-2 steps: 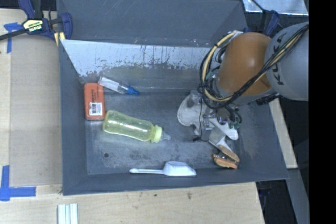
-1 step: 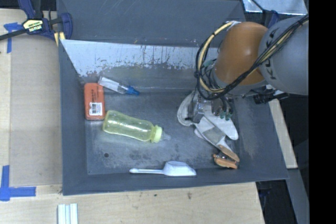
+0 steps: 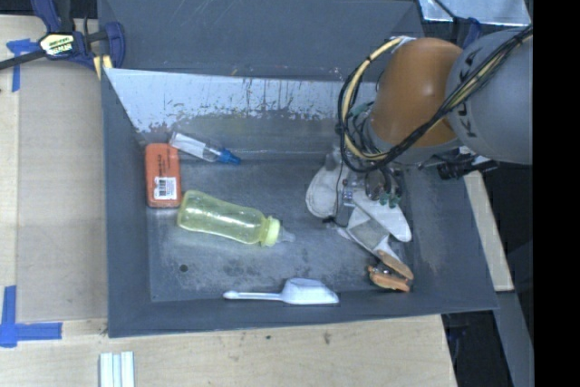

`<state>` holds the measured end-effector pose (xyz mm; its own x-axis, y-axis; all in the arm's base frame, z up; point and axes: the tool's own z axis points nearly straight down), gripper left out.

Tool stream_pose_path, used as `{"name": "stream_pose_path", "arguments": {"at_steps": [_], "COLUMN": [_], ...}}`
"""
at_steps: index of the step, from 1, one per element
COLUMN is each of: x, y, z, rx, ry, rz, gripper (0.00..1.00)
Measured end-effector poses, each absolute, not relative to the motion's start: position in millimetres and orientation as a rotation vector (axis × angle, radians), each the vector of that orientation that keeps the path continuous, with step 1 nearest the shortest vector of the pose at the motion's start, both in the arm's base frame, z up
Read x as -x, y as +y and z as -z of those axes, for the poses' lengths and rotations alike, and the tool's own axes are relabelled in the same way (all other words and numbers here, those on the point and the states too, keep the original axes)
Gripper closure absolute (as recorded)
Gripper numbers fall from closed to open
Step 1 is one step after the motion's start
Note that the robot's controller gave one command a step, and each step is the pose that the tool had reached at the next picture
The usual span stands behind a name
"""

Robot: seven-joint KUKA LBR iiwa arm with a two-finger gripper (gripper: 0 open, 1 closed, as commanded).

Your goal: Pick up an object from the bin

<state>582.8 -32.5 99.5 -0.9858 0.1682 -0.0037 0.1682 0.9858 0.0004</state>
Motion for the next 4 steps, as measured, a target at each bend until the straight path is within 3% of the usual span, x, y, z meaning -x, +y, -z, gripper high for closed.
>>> {"name": "stream_pose_path", "arguments": {"at_steps": [1,2,3,4], "x": [-582.8,-589.0,-589.0,-576.4], "y": [-32,-55,-55,-65], "z": [-99,-72,-72,-229], "rx": [-0.265,-0.185,-0.186,-0.206], "ry": [3.127,3.133,3.133,3.128], "rz": [0.0,-0.001,-0.001,0.001], "gripper": [0.0,1.0,1.0,1.0]}}
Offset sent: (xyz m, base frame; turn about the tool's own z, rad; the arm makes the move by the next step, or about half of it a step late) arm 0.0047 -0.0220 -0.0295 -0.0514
